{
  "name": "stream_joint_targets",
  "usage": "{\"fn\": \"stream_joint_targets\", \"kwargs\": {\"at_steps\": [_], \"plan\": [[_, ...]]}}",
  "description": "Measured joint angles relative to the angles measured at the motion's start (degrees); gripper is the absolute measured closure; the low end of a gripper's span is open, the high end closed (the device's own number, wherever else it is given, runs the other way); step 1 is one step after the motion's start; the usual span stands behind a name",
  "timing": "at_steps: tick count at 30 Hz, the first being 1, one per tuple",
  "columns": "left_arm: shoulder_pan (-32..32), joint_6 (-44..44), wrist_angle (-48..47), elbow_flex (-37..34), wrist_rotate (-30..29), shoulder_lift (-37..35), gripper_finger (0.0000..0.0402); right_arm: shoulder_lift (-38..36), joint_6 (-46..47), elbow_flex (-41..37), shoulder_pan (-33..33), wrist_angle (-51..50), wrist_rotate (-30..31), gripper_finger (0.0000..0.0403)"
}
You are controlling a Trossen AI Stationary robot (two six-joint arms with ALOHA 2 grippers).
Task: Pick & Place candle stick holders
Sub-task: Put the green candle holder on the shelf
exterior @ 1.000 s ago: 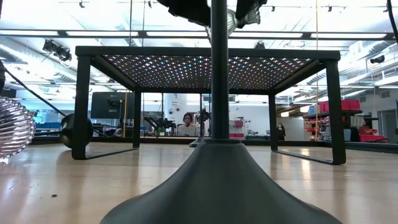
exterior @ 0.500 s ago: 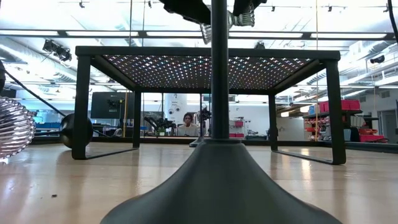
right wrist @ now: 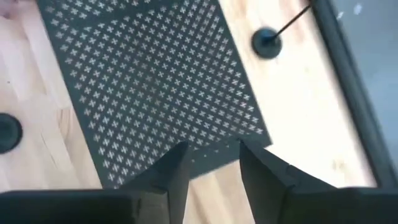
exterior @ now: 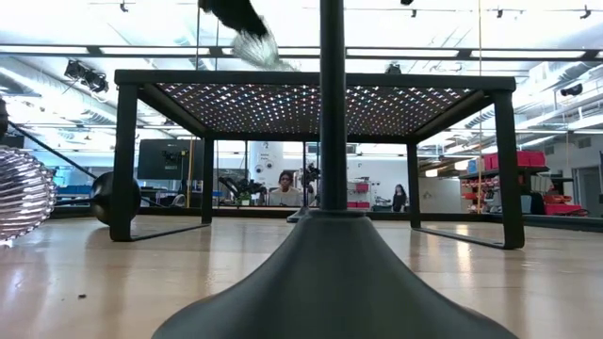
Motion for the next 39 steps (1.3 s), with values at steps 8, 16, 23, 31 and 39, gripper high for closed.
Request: {"fn": "stream_joint_targets", "kwargs": {"at_steps": [8, 16, 23, 31, 39], "plan": [[-0.37, -2.40, 8.18, -8.53, 4.86, -15.38, 0.0082, -1.58, 0.15, 0.00, 2.28, 1.83, 6.71, 0.0281], [-0.48, -6.55, 25.73, -24.88, 11.48, -29.08, 0.0082, -1.14, -0.20, -0.12, 2.29, 2.04, 7.91, 0.0290], [-0.47, -9.49, 50.00, -42.94, 14.58, -37.27, 0.0083, -1.14, -0.27, -0.20, 2.33, 1.81, 9.82, 0.0297], [-0.32, -14.04, 86.63, -61.46, 12.99, -37.12, 0.0083, -1.09, -0.41, -0.22, 2.31, 2.11, 10.05, 0.0300], [-0.39, -18.47, 97.86, -69.42, 11.13, -33.21, 0.0083, -1.08, -1.45, -0.22, 2.09, 3.24, 11.44, 0.0301]]}}
